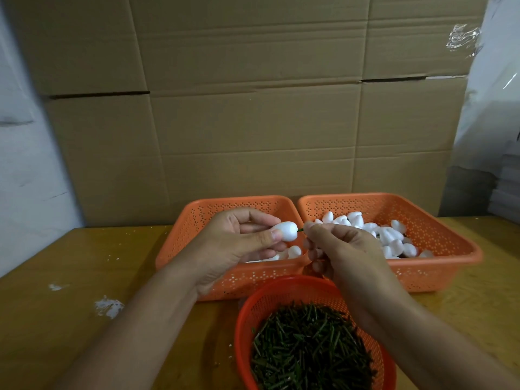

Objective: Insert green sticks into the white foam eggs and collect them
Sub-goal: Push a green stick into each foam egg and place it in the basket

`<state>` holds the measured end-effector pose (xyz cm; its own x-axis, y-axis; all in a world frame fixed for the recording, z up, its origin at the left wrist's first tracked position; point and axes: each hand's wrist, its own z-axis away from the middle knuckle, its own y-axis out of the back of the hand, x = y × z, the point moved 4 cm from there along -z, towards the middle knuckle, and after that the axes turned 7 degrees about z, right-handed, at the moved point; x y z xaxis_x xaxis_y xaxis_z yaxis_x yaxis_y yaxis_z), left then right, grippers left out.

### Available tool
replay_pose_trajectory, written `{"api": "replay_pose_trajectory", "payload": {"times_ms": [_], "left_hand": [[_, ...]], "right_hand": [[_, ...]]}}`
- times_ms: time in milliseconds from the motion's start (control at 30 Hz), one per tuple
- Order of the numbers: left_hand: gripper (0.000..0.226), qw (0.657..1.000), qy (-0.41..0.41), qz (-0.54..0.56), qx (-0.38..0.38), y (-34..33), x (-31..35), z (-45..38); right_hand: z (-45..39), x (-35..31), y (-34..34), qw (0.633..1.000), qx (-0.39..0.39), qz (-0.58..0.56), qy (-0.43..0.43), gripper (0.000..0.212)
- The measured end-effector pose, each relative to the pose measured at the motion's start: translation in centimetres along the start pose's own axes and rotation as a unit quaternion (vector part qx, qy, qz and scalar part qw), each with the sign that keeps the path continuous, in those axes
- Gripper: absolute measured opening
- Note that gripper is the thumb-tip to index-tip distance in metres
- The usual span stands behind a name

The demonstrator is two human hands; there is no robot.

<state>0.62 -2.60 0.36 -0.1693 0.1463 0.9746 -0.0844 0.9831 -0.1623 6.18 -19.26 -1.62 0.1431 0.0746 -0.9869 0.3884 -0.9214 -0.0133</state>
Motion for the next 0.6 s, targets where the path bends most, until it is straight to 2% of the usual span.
{"api": "replay_pose_trajectory", "payload": {"times_ms": [67,267,433,600], "left_hand": [[0.025,1.000,-0.006,-0.001,-0.004,0.3,0.3,0.0],[0.036,0.999,-0.023,0.031,-0.007,0.6,0.9,-0.1],[0.024,0.999,-0.023,0.039,-0.014,0.0,0.6,-0.2],[0.025,0.999,-0.028,0.018,-0.013,-0.1,0.4,-0.1]], "right_hand": [[0.0,-0.1,-0.1,1.000,-0.025,-0.006,-0.005,0.027],[0.2,0.2,-0.8,0.995,-0.097,0.024,-0.023,0.015],[0.3,0.5,-1.2,0.994,-0.105,0.004,-0.020,0.008],[0.1,0.7,-1.2,0.996,-0.093,-0.007,-0.008,0.009]]}}
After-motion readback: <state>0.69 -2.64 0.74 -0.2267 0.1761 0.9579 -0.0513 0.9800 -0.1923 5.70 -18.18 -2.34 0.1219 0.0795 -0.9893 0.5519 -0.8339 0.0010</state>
